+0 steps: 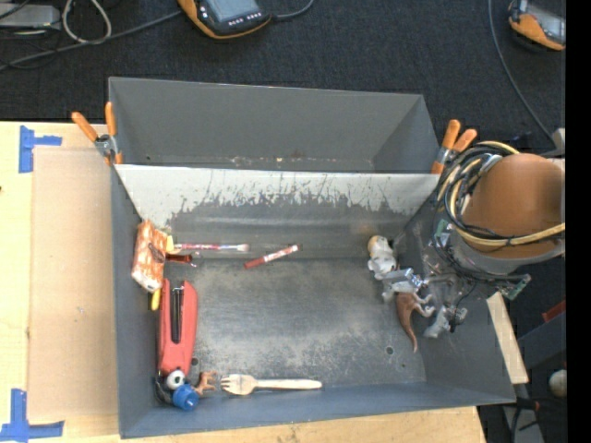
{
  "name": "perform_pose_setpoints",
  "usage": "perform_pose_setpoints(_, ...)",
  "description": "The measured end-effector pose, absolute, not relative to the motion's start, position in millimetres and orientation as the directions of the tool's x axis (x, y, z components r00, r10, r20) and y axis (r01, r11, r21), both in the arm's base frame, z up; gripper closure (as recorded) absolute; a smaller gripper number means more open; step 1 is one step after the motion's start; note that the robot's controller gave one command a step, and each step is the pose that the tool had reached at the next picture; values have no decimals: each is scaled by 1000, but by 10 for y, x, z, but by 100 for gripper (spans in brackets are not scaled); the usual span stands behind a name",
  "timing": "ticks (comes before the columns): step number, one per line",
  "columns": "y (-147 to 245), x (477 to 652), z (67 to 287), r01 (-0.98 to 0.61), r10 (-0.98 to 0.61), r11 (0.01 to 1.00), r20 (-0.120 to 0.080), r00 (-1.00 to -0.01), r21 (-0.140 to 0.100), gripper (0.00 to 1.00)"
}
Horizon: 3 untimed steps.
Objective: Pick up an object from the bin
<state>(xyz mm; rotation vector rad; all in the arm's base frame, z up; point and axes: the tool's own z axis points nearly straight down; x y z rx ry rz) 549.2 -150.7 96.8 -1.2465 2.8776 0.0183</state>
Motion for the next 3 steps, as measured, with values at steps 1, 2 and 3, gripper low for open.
perform_pose_setpoints(1,-1508,5491,968,-729,-729,684,-10,-684,9,0)
perform_pose_setpoints(2,-1510,5500,990,-717,-717,697,-11,-697,11,0)
perform_pose_setpoints(3,-1484,5639,711,-846,-845,533,-27,-534,13,100)
